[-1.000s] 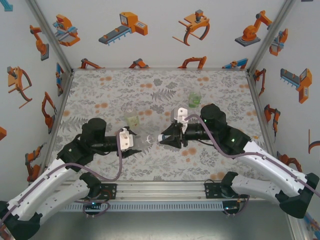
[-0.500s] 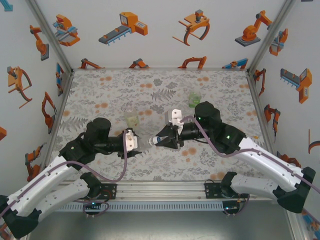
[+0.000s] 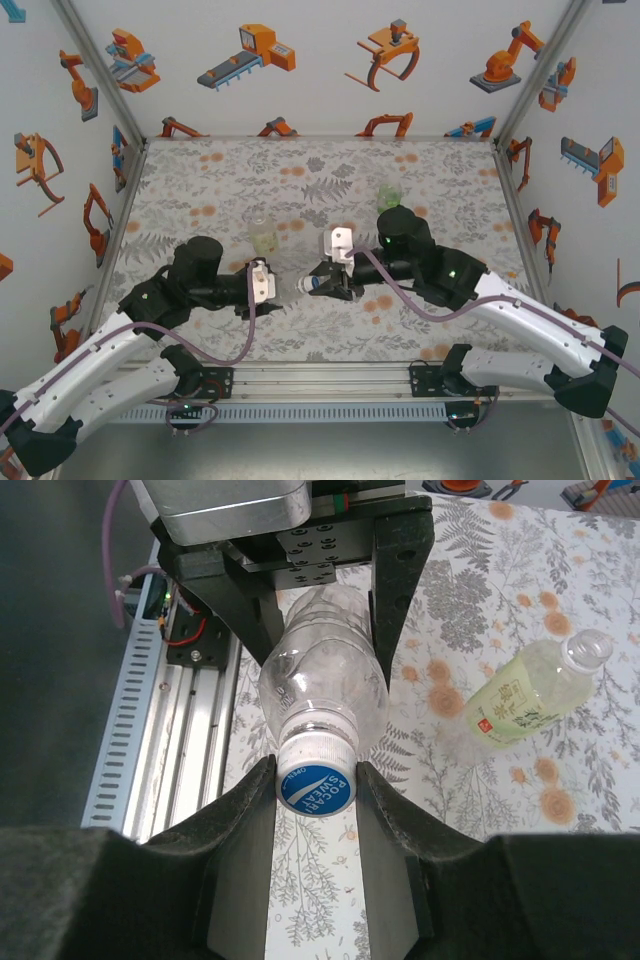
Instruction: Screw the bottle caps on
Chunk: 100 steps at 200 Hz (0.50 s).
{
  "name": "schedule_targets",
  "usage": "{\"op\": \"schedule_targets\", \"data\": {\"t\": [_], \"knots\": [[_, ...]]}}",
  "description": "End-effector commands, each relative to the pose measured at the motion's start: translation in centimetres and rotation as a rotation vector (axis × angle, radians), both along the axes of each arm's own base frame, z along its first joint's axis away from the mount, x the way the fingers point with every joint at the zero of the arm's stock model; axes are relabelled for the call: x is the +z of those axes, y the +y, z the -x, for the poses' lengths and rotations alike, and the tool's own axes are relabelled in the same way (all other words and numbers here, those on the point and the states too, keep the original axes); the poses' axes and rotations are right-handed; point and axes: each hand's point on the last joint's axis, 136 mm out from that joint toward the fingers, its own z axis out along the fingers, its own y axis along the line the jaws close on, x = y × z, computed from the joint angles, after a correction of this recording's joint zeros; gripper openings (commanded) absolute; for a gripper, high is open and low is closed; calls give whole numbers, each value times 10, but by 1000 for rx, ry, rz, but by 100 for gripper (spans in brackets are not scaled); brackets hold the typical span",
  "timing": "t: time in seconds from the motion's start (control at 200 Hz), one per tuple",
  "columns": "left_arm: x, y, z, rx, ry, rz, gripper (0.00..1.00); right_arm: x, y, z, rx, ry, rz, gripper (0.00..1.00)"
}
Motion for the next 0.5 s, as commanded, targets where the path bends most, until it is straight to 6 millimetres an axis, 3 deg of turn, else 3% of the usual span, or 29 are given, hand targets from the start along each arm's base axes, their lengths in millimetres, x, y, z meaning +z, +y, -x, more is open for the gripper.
{"op": "schedule_targets", "data": {"t": [0.0,0.295,0.496], "knots": [[25,-3,5,-34,-44,68,0,4,-1,-5,-30,-52,19,0],[29,-9,5,-42,4,66,0,4,4,5,29,-68,17,0],[26,-7,-1,-13,-17,57,0,3,8,-17,-173,197,-1,0]]}}
